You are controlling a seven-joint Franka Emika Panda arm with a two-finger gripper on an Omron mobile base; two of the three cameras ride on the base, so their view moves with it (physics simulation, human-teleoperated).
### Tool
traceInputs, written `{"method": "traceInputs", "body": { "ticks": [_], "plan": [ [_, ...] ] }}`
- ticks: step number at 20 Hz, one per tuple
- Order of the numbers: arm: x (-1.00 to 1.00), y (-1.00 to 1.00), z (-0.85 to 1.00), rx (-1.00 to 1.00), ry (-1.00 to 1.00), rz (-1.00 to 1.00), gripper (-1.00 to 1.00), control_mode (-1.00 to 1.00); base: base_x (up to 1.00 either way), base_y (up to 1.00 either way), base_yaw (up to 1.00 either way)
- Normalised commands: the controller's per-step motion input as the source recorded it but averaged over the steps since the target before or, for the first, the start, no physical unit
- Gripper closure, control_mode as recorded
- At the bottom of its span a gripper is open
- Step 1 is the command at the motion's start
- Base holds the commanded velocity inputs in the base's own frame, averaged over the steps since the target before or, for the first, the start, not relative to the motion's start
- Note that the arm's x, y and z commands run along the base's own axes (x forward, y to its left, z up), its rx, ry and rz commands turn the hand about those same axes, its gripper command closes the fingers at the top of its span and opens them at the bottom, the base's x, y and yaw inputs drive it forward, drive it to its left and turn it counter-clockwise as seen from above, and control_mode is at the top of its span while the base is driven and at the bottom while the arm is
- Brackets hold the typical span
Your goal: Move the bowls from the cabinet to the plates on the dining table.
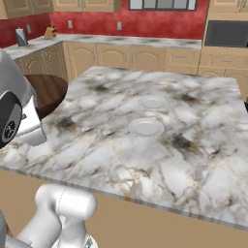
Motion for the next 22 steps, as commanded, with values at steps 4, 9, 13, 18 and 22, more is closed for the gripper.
{"method": "traceInputs", "body": {
  "ticks": [4, 9, 13, 18, 22],
  "plan": [
    [0.53, -0.76, -0.09, 0.00, 0.05, -0.06, 1.00, -1.00, 0.00, 0.00, 0.00],
    [0.84, -0.97, -0.02, 0.00, 0.15, -0.02, 1.00, -1.00, 0.00, 0.00, 0.00],
    [0.68, -0.77, 0.00, 0.00, 0.15, -0.01, 1.00, -1.00, 0.00, 0.00, 0.00],
    [0.74, -0.43, -0.01, 0.00, 0.11, 0.00, 1.00, -1.00, 0.00, 0.00, 0.00],
    [0.80, -0.16, -0.14, 0.00, 0.02, 0.00, 1.00, -1.00, 0.00, 0.00, 0.00]
  ]
}}
